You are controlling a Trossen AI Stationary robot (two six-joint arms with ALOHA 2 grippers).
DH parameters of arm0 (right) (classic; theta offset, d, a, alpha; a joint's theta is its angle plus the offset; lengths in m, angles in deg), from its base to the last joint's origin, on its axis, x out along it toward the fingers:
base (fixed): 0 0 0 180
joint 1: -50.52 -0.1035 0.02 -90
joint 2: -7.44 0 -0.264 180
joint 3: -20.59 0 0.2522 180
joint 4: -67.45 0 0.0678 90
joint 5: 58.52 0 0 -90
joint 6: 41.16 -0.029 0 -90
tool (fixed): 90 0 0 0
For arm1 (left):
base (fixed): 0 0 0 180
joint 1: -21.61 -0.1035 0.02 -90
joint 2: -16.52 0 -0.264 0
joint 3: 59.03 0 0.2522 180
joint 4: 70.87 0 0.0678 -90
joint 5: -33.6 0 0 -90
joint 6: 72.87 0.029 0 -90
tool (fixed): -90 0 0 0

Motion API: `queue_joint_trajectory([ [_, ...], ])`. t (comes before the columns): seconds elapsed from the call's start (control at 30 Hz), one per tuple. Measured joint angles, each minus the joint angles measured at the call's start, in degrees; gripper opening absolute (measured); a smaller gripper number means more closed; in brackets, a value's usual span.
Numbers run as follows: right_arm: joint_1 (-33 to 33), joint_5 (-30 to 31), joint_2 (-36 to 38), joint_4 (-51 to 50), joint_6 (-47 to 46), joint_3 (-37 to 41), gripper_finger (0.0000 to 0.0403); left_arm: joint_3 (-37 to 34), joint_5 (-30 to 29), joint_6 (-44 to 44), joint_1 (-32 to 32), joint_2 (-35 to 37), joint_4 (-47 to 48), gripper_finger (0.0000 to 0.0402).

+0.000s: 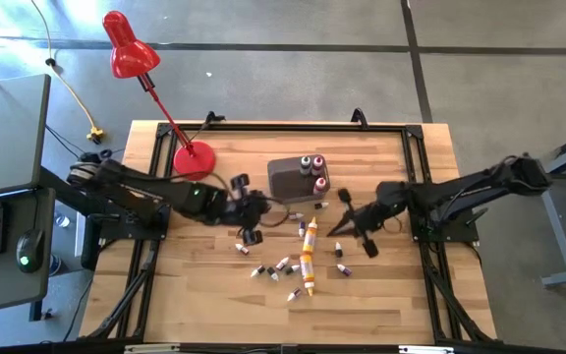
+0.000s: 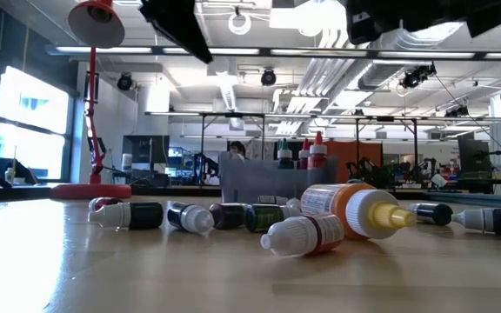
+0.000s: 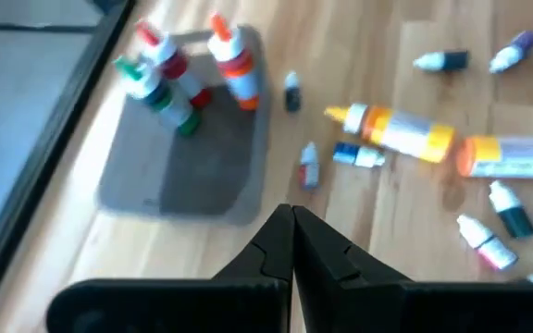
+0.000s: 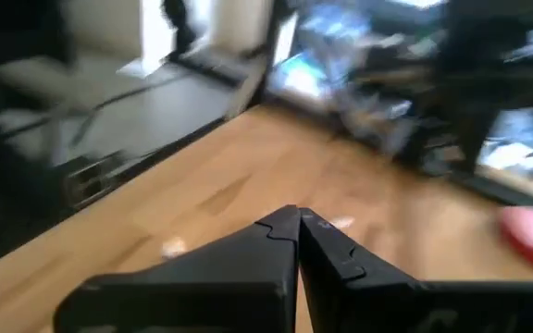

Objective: Pick & Place food coloring
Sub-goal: Put the large yellow food coloring bottle into the black bin

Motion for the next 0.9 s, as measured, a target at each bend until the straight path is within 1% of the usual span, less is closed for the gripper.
queue_joint_trajectory([
  [0.07, -3.4, 1.5, -3.6, -5.1, 0.9, -3.4, 0.0003, 0.0, -3.3, -3.1, 2.5, 0.4, 2.4, 0.0000],
  [0.17, -6.7, 5.3, -9.6, -13.5, 0.1, -7.6, 0.0014, 0.0, -6.1, -6.9, 5.3, 0.6, 4.9, 0.0000],
  [0.23, -8.2, 6.6, -13.3, -16.4, -1.6, -10.5, 0.0027, 0.0, -7.3, -9.1, 6.8, 0.6, 5.7, 0.0000],
  [0.33, -10.0, 6.7, -19.3, -16.9, -2.1, -12.9, 0.0058, 0.0, -7.4, -11.4, 8.4, 0.5, 5.4, 0.0000],
  [0.5, -12.9, 6.3, -26.9, -17.6, 2.5, -18.3, 0.0114, 0.0, -7.7, -13.1, 10.3, 0.5, 5.2, 0.0000],
  [0.6, -14.4, 6.4, -30.4, -22.3, 5.4, -22.4, 0.0139, 0.0, -7.8, -13.2, 11.1, 0.4, 5.2, 0.0000],
  [0.73, -16.2, 6.9, -34.8, -33.0, 13.0, -29.0, 0.0153, 0.0, -7.7, -13.1, 11.0, 0.4, 5.2, 0.0000],
  [0.8, -16.7, 9.6, -37.7, -38.6, 15.4, -32.2, 0.0154, 0.0, -7.7, -13.0, 11.0, 0.4, 5.2, 0.0000],
  [0.9, -17.1, 13.1, -41.7, -44.3, 18.7, -36.6, 0.0154, 0.0, -7.7, -12.7, 11.0, 0.4, 5.2, 0.0000],
])
